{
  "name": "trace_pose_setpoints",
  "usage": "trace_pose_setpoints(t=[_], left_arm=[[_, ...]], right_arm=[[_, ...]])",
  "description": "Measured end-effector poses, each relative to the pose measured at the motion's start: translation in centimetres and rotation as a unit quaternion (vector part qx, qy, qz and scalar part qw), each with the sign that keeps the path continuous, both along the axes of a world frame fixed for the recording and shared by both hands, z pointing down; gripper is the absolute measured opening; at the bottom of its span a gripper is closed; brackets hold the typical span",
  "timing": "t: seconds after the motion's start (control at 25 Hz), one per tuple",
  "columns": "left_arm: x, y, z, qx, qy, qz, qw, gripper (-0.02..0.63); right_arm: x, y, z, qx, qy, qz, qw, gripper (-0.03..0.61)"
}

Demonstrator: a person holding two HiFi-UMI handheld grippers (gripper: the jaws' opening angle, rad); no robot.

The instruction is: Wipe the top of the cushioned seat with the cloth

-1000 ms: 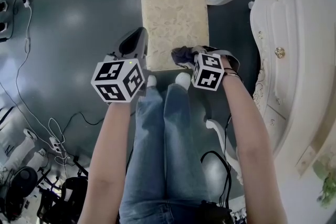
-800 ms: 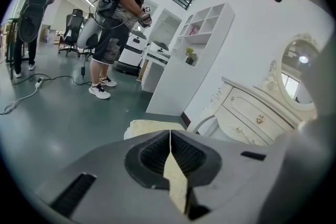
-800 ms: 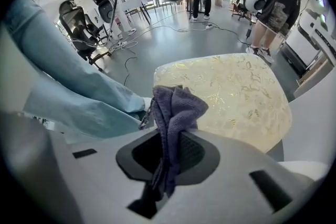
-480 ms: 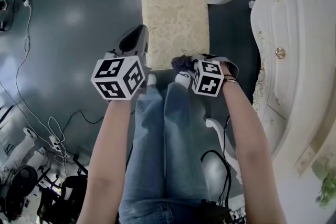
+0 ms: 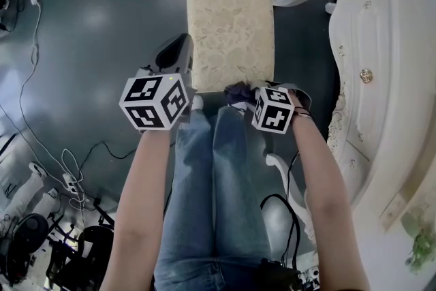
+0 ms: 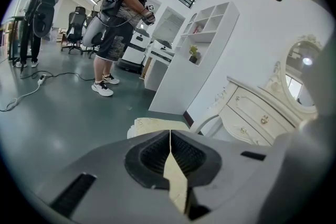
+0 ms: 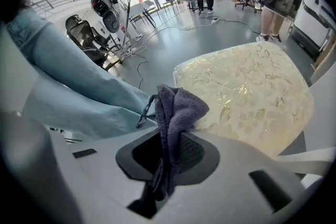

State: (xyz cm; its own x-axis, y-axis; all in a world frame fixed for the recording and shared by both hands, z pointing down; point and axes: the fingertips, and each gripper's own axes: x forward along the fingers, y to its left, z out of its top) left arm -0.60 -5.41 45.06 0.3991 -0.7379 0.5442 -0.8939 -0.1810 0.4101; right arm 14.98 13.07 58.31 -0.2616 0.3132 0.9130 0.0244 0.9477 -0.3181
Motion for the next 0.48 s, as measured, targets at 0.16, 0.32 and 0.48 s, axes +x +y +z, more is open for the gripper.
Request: trace_pose_setpoints(t=[0.16, 0.32, 0.48], left_arm=[[-0.9, -0.5, -0.3, 0.001, 0.004, -0.012, 0.9999, 0.005], [-1.5, -1.1, -0.3, 0.002, 0.004, -0.015, 0.9999, 0.005], [-2.4, -1.5, -0.1, 0.001, 0.002, -0.021, 0.9998, 0.005]], right_arm=[[-0.2, -1.9, -2.1, 0.018, -0.02, 0.026, 0.999, 0.037], [-1.3, -4.8, -4.2, 0.031, -0.055, 0.078, 0.995, 0.037], [-2.8, -9.9, -6.0, 0.072, -0.104, 0.167, 0.978, 0.037]])
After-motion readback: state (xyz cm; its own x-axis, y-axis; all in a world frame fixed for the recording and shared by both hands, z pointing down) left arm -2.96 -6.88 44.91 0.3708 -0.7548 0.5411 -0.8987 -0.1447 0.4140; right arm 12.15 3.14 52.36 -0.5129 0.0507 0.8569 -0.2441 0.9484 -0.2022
